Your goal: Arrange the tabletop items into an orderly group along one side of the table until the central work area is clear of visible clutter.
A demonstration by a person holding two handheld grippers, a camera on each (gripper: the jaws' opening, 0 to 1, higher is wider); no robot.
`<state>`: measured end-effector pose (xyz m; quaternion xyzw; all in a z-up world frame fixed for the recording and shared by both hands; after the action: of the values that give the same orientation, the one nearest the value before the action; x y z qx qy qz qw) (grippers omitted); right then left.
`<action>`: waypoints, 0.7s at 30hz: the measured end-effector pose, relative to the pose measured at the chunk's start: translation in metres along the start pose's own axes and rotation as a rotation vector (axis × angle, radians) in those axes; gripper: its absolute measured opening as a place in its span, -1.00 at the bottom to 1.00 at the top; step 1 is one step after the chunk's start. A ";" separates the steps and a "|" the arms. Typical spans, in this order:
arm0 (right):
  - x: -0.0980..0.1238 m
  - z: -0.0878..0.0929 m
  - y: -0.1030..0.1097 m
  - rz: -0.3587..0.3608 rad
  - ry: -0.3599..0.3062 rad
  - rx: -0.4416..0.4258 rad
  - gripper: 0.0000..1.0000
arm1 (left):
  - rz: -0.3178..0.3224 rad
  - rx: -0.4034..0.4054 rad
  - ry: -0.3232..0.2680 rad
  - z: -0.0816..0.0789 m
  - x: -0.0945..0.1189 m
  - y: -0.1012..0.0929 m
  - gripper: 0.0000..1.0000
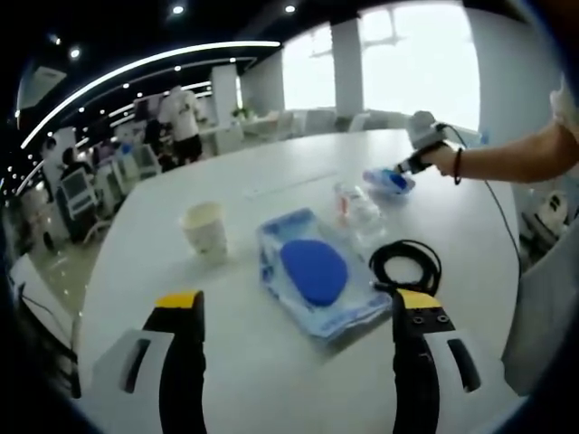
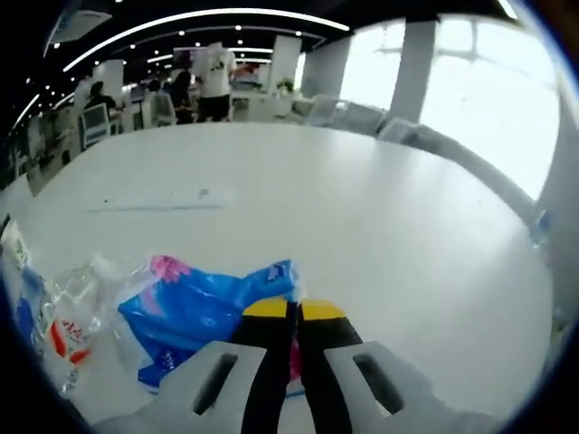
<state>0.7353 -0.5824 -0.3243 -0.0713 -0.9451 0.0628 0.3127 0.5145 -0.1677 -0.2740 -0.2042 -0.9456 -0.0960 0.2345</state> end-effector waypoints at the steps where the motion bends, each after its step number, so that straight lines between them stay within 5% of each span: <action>1: -0.001 0.000 0.001 0.000 0.002 -0.001 -0.96 | -0.001 0.000 0.001 0.000 0.000 0.000 0.65; 14: -0.004 0.003 0.009 -0.005 0.066 -0.022 -0.87 | -0.009 -0.002 0.004 0.001 0.001 0.002 0.64; 21: 0.002 0.001 0.008 -0.026 0.080 -0.030 -0.62 | -0.015 -0.002 0.003 0.001 0.001 0.003 0.66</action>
<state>0.7340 -0.5742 -0.3258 -0.0659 -0.9335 0.0417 0.3500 0.5144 -0.1648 -0.2737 -0.1970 -0.9466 -0.0992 0.2350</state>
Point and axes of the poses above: the point that each gripper's makers call its tool centre point, and the gripper's own axes: x roughly backward along the fingers, y roughly to its left, z roughly out of its underside, the point moved 6 cm from there along x, roughly backward along the fingers, and after that the axes turned 2 degrees about -x, right-handed, at the moved point
